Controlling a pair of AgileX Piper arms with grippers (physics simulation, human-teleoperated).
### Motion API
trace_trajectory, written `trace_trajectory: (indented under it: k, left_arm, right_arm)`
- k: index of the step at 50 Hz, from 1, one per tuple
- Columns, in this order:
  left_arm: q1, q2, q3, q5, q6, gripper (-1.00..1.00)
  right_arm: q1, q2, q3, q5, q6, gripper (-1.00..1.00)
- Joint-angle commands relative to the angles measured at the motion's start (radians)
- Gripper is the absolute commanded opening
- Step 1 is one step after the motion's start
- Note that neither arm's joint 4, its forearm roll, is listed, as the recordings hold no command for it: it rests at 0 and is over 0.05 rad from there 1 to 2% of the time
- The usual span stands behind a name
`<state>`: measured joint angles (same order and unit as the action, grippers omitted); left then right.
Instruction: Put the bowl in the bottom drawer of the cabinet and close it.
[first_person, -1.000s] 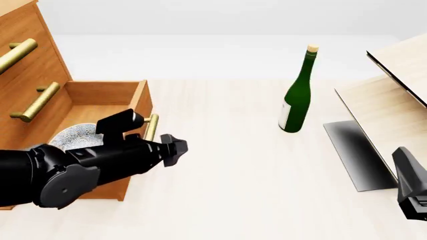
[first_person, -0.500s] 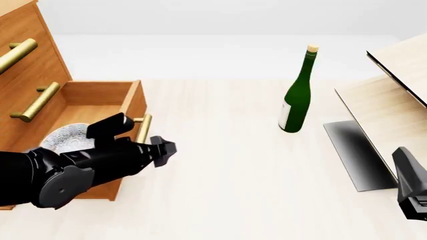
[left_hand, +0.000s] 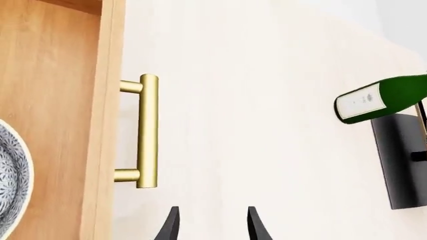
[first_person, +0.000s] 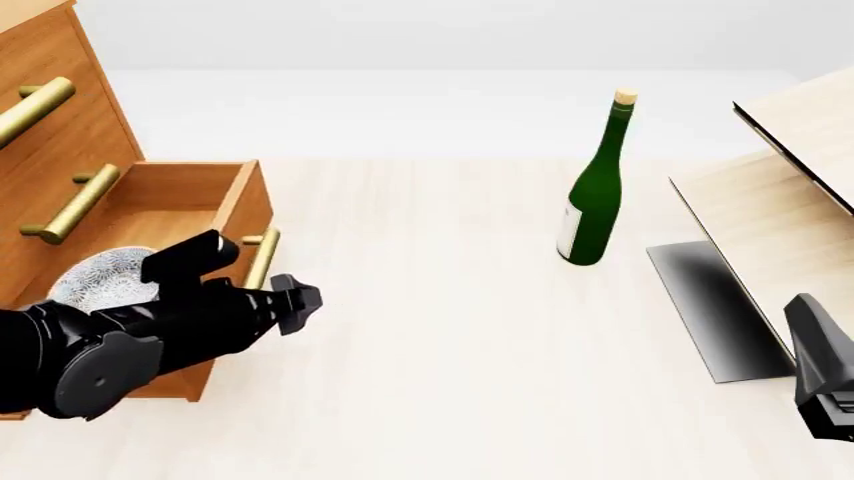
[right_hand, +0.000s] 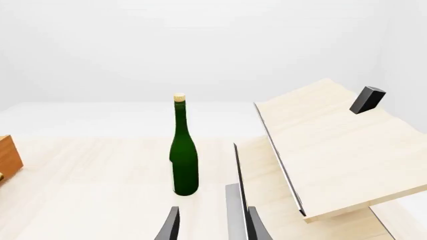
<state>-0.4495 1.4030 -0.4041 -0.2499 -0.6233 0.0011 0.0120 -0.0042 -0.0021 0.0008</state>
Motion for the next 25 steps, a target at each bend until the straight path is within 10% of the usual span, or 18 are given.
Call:
trace_trajectory:
  k: [1,25]
  left_arm:
    - [0.079,-0.04,0.027,0.032,0.039,1.0]
    - [0.181,-0.057,0.055,0.032,0.075,1.0]
  right_arm:
    - [0.0,0.0,0.0,0.0,0.0,1.0]
    - [0.0,0.0,0.0,0.0,0.0,1.0]
